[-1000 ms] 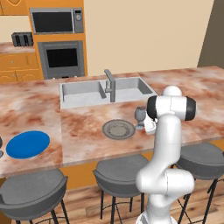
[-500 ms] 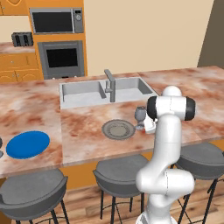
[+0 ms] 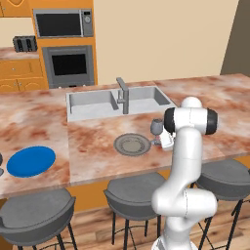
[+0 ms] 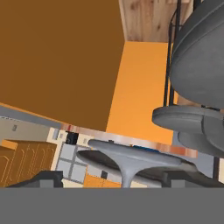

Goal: Retrieve the wine glasses from the counter and place one next to each plate.

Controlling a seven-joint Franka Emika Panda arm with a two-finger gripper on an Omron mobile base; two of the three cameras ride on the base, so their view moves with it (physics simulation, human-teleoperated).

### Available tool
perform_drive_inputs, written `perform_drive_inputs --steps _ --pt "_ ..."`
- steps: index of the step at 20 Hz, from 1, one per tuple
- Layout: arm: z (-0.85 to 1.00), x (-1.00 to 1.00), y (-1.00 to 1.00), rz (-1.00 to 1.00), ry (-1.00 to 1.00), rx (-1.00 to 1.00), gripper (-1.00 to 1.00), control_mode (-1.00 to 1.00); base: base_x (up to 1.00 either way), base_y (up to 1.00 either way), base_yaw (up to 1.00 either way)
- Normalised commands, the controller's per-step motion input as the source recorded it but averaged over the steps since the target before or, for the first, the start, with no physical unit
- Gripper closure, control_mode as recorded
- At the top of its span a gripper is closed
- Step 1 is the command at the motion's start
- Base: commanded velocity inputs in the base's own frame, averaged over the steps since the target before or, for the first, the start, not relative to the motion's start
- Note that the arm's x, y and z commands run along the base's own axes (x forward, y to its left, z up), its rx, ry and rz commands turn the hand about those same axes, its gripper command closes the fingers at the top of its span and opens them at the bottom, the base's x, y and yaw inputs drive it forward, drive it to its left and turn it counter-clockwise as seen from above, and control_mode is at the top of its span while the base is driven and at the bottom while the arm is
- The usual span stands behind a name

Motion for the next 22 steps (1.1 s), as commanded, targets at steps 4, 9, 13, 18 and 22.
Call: perform_drive_inputs --steps 4,9,13,18,22 --pt "-0.02 0.00 -0.07 0.00 0.00 0.00 -1.00 -1.00 0.00 0.00 0.00" --pt "0.00 0.00 -0.20 -0.05 0.00 0.00 -1.00 -1.00 0.00 0.00 0.00" --pt "0.00 -0.04 -0.24 -0.05 0.00 0.01 -1.00 -1.00 0.00 0.00 0.00" --pt "0.14 -0.18 -0.27 -0.05 -0.04 0.03 -1.00 -1.00 0.00 0.00 0.00" --pt "0.44 -0.58 -0.20 0.00 -0.24 0.05 -1.00 -1.00 0.00 0.00 0.00"
